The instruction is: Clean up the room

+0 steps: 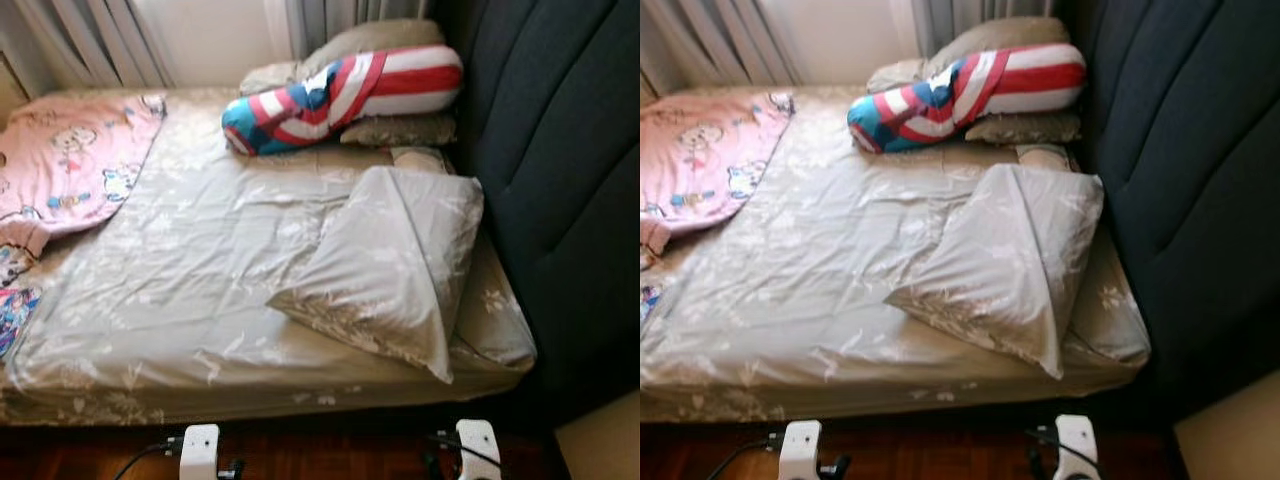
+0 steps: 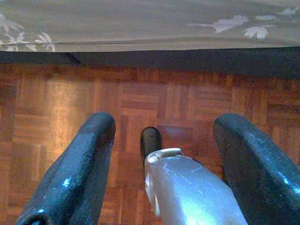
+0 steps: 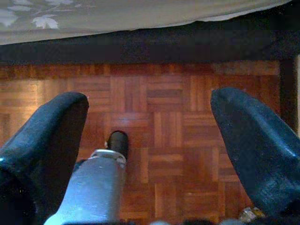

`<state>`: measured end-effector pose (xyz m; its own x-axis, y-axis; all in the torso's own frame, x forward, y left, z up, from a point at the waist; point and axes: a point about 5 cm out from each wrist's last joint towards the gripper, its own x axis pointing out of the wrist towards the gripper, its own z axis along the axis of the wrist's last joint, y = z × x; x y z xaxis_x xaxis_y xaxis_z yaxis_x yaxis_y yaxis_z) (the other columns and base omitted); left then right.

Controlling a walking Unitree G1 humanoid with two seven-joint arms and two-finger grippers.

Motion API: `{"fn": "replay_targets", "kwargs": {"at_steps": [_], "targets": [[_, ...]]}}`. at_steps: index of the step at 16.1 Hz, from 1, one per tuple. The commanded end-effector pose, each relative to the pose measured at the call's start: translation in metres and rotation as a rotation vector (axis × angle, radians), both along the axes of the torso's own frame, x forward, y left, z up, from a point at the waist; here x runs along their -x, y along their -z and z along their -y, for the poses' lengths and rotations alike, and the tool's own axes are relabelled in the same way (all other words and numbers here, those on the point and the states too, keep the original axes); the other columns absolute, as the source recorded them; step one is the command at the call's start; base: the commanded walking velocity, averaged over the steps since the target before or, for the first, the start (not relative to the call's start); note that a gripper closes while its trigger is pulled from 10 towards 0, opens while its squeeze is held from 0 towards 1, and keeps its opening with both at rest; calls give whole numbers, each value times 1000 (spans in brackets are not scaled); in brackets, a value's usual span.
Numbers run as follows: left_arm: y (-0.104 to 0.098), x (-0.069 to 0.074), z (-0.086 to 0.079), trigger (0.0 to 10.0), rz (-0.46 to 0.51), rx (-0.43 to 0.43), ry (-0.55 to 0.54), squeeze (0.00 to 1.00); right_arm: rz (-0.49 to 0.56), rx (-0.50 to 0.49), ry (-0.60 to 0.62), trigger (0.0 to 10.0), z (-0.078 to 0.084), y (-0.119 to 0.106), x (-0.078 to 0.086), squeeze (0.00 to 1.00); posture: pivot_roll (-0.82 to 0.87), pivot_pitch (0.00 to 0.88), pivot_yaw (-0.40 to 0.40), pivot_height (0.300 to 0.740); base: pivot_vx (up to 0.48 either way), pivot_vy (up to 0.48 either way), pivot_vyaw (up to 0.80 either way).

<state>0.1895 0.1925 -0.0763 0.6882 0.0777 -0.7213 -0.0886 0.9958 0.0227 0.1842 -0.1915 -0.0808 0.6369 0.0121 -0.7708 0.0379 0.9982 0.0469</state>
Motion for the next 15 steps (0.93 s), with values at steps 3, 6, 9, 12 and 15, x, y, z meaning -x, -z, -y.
{"fn": "replay_targets", "kwargs": {"at_steps": [3,6,9,12,15], "targets": [[2,5,-5,10000,-14,-1,-23,0,-10,-3,0,10000,-1,1,2,0,-1,91,-14,740,0,0,0],[2,6,-5,10000,-14,2,-25,0,-11,-3,-3,10000,-1,1,2,0,-1,91,-14,740,251,0,0],[2,6,-5,10000,-15,4,-26,0,-12,-3,-5,10000,-1,1,2,0,-1,91,-14,740,254,0,0],[3,7,-5,10000,-16,5,-27,0,-11,-3,-6,10000,-1,1,3,0,-1,90,-16,740,259,0,0],[3,7,-6,10000,-16,2,-27,0,-10,-2,-8,10000,-1,1,2,0,-2,91,-16,740,259,0,0]]}}
